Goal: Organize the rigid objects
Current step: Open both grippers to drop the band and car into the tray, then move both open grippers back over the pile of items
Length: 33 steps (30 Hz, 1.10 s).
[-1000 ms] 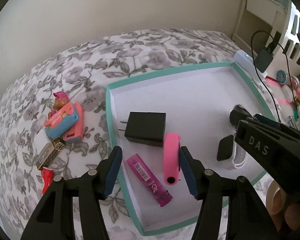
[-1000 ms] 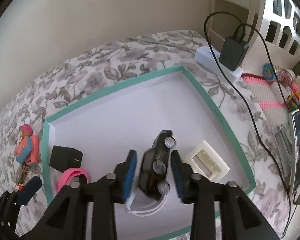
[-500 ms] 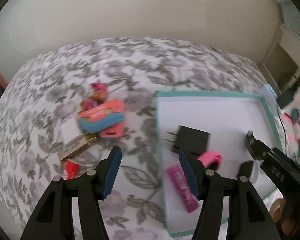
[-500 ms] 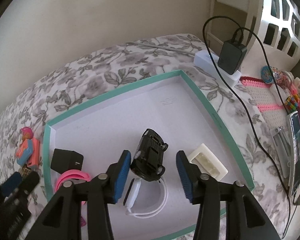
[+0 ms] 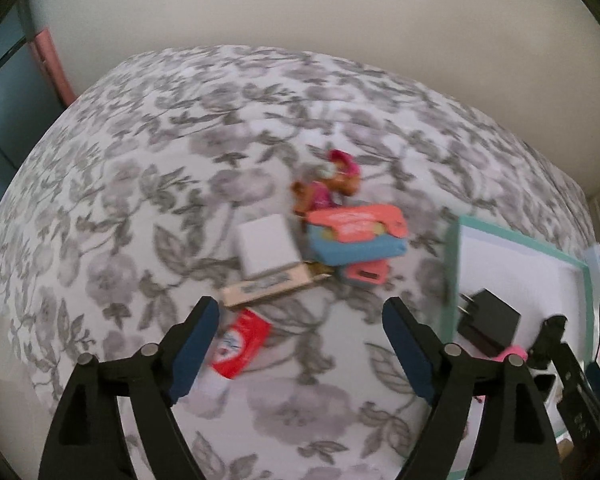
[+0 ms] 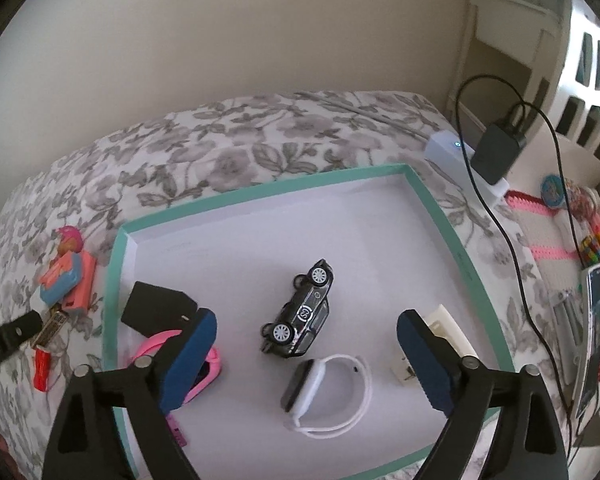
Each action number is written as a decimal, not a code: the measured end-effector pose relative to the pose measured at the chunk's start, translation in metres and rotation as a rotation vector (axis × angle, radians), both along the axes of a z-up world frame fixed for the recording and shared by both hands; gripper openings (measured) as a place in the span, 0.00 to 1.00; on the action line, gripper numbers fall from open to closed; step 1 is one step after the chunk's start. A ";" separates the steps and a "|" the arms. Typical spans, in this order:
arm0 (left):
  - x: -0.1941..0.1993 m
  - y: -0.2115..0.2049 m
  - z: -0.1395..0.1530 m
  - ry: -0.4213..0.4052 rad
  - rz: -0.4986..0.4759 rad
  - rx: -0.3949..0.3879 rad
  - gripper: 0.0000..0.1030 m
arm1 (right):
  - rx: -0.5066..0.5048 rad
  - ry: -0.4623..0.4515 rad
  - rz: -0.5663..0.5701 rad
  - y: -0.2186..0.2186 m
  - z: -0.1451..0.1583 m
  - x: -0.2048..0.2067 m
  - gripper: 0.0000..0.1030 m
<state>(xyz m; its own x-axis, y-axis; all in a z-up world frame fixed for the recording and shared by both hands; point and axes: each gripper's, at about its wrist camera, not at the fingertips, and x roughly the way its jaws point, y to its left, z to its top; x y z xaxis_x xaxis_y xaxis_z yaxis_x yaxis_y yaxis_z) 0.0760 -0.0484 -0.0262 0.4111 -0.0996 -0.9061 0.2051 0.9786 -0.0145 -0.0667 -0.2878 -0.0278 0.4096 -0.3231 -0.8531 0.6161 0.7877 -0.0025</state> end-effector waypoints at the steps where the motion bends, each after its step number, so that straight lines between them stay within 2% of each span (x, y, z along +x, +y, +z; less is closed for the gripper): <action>1: 0.002 0.005 0.001 -0.003 0.014 0.006 0.82 | -0.005 0.001 0.008 0.002 0.000 0.001 1.00; 7: 0.012 0.029 0.004 -0.010 0.065 0.051 0.83 | -0.001 -0.011 0.041 0.013 0.002 0.007 1.00; 15: 0.021 0.057 0.011 -0.026 0.095 0.091 0.83 | 0.051 -0.066 0.076 0.031 0.012 0.014 1.00; 24: 0.025 0.077 0.002 0.019 0.112 0.075 0.83 | 0.125 -0.063 0.210 0.076 0.003 0.037 1.00; 33: 0.036 0.108 -0.009 0.064 0.161 0.077 0.83 | 0.099 -0.035 0.346 0.128 -0.003 0.057 1.00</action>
